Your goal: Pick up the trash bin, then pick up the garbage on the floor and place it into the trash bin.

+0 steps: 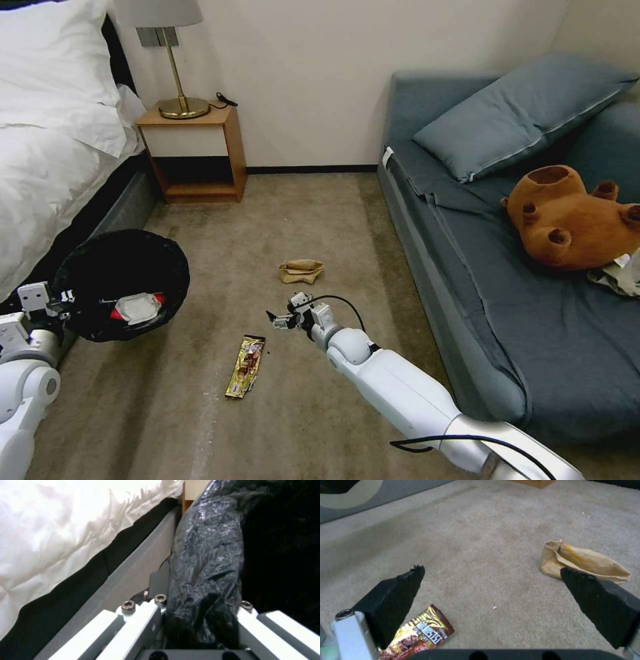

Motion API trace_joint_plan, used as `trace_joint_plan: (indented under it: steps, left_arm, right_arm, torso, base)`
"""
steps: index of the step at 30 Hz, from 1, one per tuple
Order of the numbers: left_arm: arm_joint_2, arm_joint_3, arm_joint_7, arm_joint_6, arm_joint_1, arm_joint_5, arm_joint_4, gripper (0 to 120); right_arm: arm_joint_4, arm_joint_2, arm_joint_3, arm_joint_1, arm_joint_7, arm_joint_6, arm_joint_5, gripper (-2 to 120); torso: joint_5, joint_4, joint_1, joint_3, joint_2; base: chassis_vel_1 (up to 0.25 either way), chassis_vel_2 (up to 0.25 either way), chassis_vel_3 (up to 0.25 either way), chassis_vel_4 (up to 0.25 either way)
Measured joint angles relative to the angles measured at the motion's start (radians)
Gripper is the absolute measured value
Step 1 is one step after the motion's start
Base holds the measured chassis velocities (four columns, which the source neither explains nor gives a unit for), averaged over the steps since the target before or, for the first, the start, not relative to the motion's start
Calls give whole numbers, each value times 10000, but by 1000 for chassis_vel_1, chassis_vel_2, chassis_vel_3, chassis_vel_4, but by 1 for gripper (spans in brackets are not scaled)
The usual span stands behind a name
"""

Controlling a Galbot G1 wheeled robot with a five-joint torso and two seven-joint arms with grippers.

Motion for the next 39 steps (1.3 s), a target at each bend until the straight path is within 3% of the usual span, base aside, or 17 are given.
trace_joint_plan:
  steps: [39]
  left_arm:
    - [33,-218,47,-76,217,-3,89,3]
  right_arm:
    - [-98,-54,292,-341,-171,181,-396,100]
  torso:
    - [-1,0,0,1,-2]
  base:
    - [-32,38,37,-36]
